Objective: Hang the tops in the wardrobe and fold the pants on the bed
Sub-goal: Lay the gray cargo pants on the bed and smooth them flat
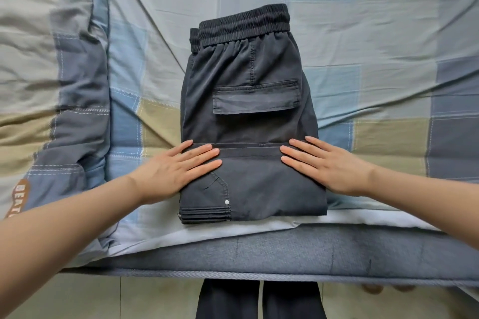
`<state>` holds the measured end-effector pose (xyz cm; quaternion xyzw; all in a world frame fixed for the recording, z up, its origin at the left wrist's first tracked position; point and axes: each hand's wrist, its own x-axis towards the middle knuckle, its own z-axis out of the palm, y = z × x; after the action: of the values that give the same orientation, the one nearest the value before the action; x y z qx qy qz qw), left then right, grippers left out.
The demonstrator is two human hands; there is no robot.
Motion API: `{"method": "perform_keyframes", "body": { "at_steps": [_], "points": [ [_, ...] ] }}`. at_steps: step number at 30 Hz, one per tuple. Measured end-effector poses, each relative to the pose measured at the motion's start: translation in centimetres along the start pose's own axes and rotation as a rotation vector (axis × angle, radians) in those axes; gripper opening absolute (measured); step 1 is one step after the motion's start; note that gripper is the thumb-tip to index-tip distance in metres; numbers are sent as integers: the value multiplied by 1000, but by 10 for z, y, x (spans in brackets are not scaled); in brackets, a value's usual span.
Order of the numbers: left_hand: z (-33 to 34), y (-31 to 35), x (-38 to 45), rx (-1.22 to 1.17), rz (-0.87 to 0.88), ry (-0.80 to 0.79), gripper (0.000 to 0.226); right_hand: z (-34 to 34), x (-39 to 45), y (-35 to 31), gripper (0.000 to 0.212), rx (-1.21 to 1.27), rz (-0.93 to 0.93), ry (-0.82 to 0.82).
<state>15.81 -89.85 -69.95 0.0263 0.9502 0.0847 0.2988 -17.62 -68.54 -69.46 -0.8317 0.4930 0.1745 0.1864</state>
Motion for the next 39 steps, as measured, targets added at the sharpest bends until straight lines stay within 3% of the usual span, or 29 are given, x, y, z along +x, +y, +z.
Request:
{"method": "perform_keyframes", "body": {
  "at_steps": [4, 6, 8, 10, 11, 12, 13, 15, 16, 19, 23, 26, 29, 32, 35, 39],
  "points": [
    [-8, 16, -8, -152, 63, -112, 70, -5, -13, -2, 66, 217, -56, -123],
    [-11, 29, -18, -206, 133, -185, 64, -13, -15, -12, 69, 572, -37, -330],
    [-15, 37, -28, -398, 169, -272, 67, -26, -18, -17, 57, 1099, 68, -490],
    [-19, 43, -42, -780, 75, -326, 69, -40, -25, -16, 31, 1564, 203, -471],
    [-22, 46, -49, -983, -32, -266, 61, -46, -29, -12, 42, 1719, 299, -400],
    [-26, 49, -53, -1165, -169, -140, 49, -47, -32, -6, 67, 1861, 426, -316],
    [-29, 52, -56, -1353, -322, 53, 37, -44, -35, -1, 78, 1976, 525, -216],
    [-35, 50, -51, -1691, -567, 451, 19, -42, -25, 8, 64, 2113, 601, -32],
    [-37, 45, -43, -1804, -638, 560, 18, -42, -15, 11, 53, 2159, 665, 32],
    [-42, 37, -11, -1841, -803, 656, 9, -42, 14, 13, 36, 2163, 836, 226],
    [-40, 46, 20, -1764, -921, 774, 24, -39, 31, 11, 15, 1751, 1012, 450],
    [-37, 51, 25, -1733, -976, 825, 22, -32, 31, 13, 25, 1623, 1140, 551],
    [-28, 58, 27, -1709, -1040, 758, 18, -23, 33, 14, 28, 1460, 1165, 494],
    [-19, 56, 31, -1587, -1211, 666, 20, -17, 38, 12, 35, 1335, 1259, 446],
    [-24, 52, 37, -1632, -1288, 752, 30, -19, 45, 5, 47, 1344, 1276, 534],
    [-39, 54, 51, -1778, -1301, 796, 37, -23, 54, -9, 58, 1465, 1253, 513]
  ]
}}
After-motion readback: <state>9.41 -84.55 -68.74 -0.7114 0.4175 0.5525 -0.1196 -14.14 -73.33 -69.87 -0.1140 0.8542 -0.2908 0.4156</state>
